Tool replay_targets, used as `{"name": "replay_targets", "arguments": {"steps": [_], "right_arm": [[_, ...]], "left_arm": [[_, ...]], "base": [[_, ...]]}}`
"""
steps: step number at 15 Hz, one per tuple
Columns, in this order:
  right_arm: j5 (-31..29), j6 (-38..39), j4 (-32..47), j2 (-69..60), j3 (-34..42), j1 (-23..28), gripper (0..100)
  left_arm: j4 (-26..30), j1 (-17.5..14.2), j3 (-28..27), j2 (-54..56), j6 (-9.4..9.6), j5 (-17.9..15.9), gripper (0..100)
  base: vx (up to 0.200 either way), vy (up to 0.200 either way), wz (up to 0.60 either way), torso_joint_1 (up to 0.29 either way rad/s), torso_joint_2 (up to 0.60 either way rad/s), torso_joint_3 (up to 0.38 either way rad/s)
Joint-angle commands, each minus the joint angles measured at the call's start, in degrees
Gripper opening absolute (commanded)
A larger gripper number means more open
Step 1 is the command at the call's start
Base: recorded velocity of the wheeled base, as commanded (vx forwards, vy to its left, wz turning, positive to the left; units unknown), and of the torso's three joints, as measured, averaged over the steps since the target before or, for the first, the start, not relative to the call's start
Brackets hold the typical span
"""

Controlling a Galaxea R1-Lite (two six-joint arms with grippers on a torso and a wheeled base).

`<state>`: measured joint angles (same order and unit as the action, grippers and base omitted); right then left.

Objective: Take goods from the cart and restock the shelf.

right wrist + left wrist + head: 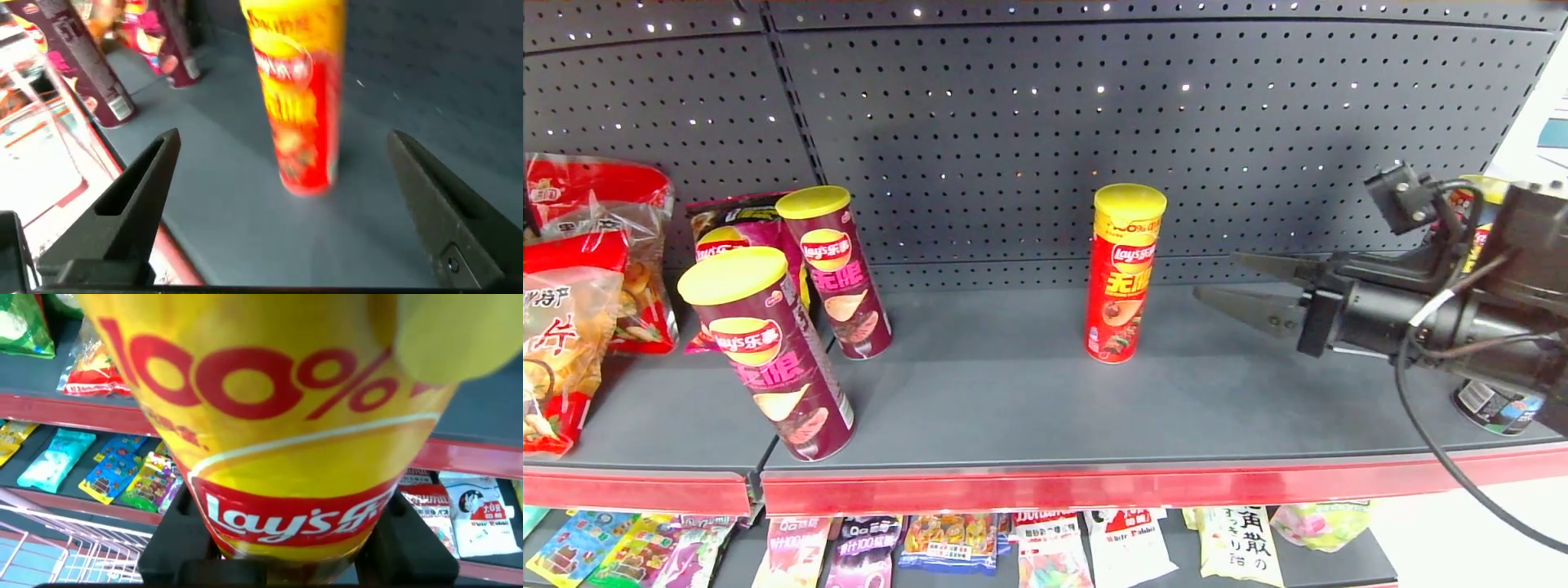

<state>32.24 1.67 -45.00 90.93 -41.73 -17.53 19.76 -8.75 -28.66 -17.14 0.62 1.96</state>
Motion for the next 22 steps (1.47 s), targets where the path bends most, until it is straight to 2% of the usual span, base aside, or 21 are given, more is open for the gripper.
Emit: {"name": "replay_targets", "arguments": {"steps": [1, 4, 5, 10, 12, 18, 22], "right_arm": [[0.71, -0.26, -0.62, 9.35, -6.0, -1.63, 100], [1.24, -0.53, -0.71, 13.04, -8.98, -2.86, 100], [1.59, -1.14, -0.71, 13.4, -9.42, -2.86, 100], [3.18, -3.6, -0.71, 16.03, -12.06, -1.37, 100], [6.87, -5.01, -0.71, 17.97, -14.79, -0.22, 100], [9.33, -5.27, -0.62, 23.33, -22.17, -0.14, 100], [10.38, -5.19, -0.62, 24.12, -23.49, -0.4, 100]], "left_arm": [[0.01, -0.04, -0.96, 0.35, 0.08, -0.2, 0], [-0.07, 0.05, -0.96, 0.35, 0.26, -0.38, 0], [-0.07, 0.05, -0.87, 0.35, 0.96, -0.47, 0], [-0.43, 0.05, -0.43, 0.35, 1.66, -0.64, 0], [-0.43, 0.14, -0.34, 0.44, 2.89, -0.64, 0], [-0.43, 0.14, -0.43, 0.35, 2.98, -0.64, 0], [-0.43, 0.14, -0.34, 0.44, 2.98, -0.64, 0]], "base": [[0.0, 0.0, 0.0, 0.0, 0.0, 0.0], [0.0, 0.0, 0.0, 0.0, 0.0, 0.0], [0.0, 0.0, 0.0, 0.0, 0.0, 0.0], [0.0, 0.0, 0.0, 0.0, 0.0, 0.0], [0.0, 0.0, 0.0, 0.0, 0.0, 0.0], [0.0, 0.0, 0.0, 0.0, 0.0, 0.0], [0.0, 0.0, 0.0, 0.0, 0.0, 0.0]]}}
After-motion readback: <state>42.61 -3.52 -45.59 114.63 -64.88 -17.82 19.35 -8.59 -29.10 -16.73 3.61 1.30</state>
